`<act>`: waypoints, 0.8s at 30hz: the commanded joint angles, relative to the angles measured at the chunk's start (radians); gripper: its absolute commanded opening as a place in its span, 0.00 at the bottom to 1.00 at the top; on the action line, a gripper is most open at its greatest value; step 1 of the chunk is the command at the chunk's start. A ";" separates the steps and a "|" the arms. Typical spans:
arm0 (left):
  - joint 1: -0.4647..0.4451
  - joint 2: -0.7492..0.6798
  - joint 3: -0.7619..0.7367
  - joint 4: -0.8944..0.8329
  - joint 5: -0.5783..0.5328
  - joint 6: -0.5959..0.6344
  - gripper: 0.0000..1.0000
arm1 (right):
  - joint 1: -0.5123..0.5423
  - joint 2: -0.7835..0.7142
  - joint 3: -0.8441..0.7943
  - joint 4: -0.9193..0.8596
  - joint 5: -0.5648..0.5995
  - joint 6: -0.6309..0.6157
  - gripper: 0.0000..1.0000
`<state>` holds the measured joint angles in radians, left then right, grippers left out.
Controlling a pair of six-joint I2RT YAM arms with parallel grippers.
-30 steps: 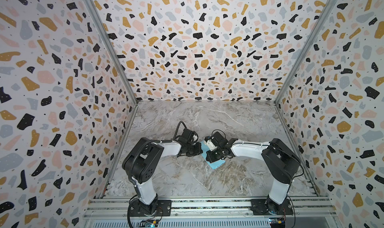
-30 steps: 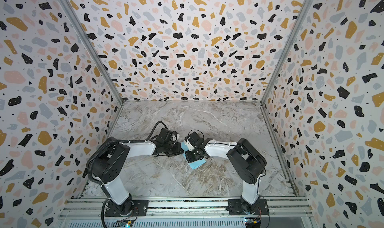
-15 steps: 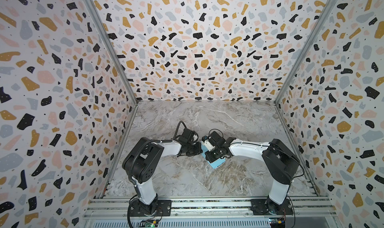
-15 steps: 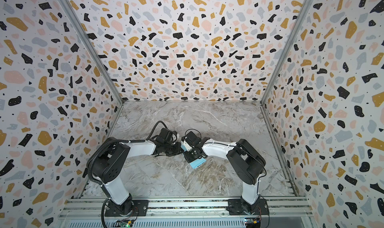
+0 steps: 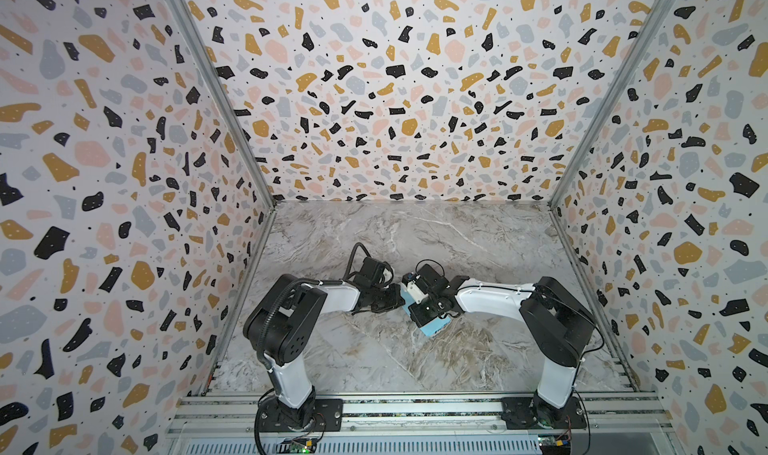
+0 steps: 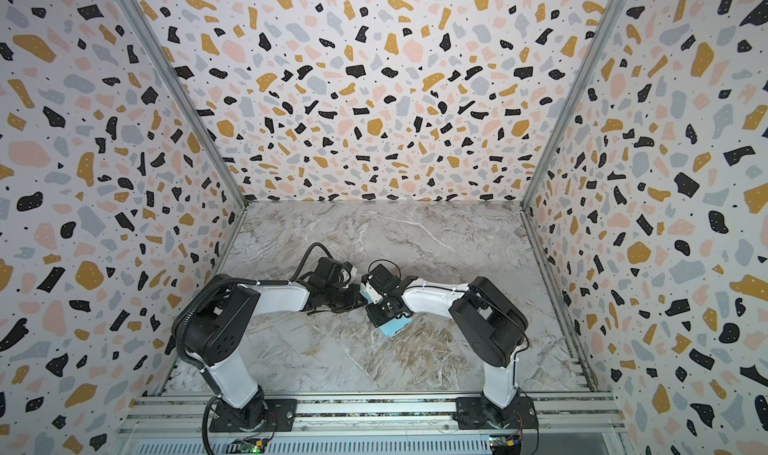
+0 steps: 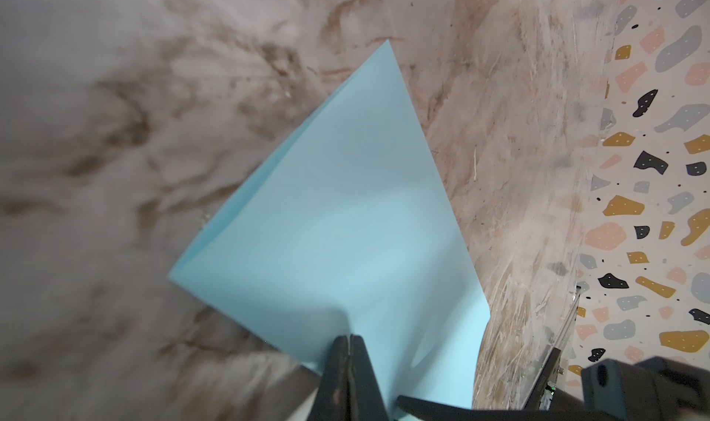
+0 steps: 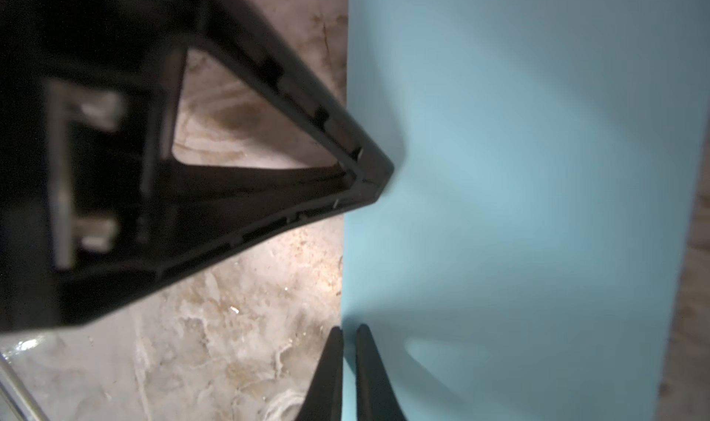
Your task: Fold a paper plane with a square sheet of paper (pick it up from the middle)
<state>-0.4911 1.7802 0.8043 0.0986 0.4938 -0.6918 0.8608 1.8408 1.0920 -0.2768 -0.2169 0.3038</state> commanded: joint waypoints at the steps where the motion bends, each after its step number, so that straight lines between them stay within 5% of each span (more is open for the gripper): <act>1: 0.033 0.046 -0.047 -0.086 -0.044 0.007 0.00 | 0.015 -0.027 -0.042 -0.041 0.002 -0.011 0.12; 24: 0.057 0.077 -0.034 -0.112 -0.045 0.048 0.00 | 0.058 -0.154 -0.192 -0.153 0.048 -0.021 0.10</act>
<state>-0.4473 1.7977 0.7971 0.1139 0.5674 -0.6659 0.9081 1.7115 0.9447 -0.3031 -0.1841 0.2855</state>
